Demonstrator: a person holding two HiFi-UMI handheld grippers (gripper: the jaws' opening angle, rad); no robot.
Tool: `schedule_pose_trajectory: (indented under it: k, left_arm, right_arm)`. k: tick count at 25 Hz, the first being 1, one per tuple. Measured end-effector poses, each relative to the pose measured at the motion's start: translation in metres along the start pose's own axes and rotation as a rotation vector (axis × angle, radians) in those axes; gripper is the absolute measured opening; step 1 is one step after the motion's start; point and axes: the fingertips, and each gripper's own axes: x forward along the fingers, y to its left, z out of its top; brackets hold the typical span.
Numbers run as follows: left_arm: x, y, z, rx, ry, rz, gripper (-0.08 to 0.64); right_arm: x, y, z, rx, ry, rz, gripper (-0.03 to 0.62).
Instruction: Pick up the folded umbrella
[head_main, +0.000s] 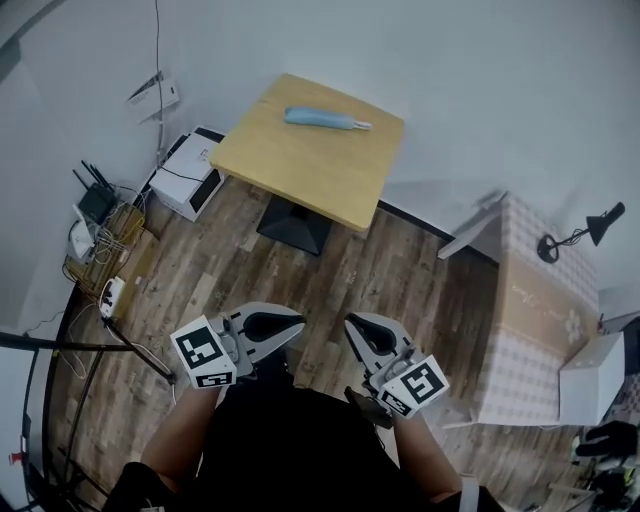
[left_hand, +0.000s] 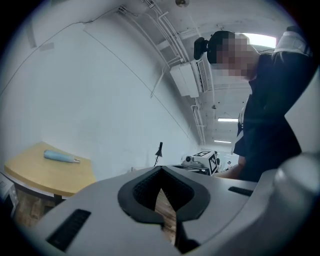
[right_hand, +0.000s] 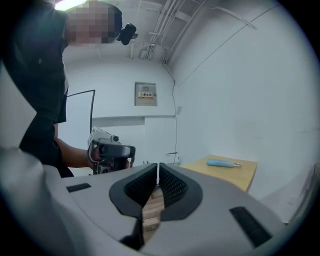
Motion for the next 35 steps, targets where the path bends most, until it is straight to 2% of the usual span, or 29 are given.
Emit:
schedule_pose_trajectory:
  k: [3, 7, 10, 15, 21, 31, 35]
  left_arm:
    - [0.001, 0.035, 0.005, -0.057, 0.001, -0.04, 0.011]
    - [0.013, 0.078, 0.005, -0.074, 0.01, -0.078, 0.011]
    - [0.033, 0.105, 0.007, -0.088, 0.007, -0.094, 0.011]
    - [0.061, 0.141, 0.013, -0.098, 0.021, -0.094, 0.012]
    - [0.093, 0.206, 0.016, -0.118, 0.055, -0.001, 0.011]
    - [0.178, 0.294, 0.068, -0.089, 0.068, 0.15, 0.011]
    - [0.194, 0.326, 0.083, -0.047, 0.089, 0.21, 0.011]
  right_arm:
    - [0.038, -0.019, 0.016, 0.014, -0.019, 0.0, 0.026]
    - [0.073, -0.037, 0.026, -0.017, -0.026, 0.004, 0.026]
    - [0.081, -0.055, 0.021, -0.026, 0.012, -0.004, 0.026]
    - [0.091, -0.105, 0.006, 0.039, 0.045, -0.023, 0.026]
    - [0.13, -0.179, 0.01, 0.056, 0.005, 0.036, 0.026]
    - [0.164, -0.309, 0.05, 0.039, -0.045, 0.192, 0.026]
    - [0.178, -0.348, 0.064, 0.033, -0.075, 0.231, 0.026]
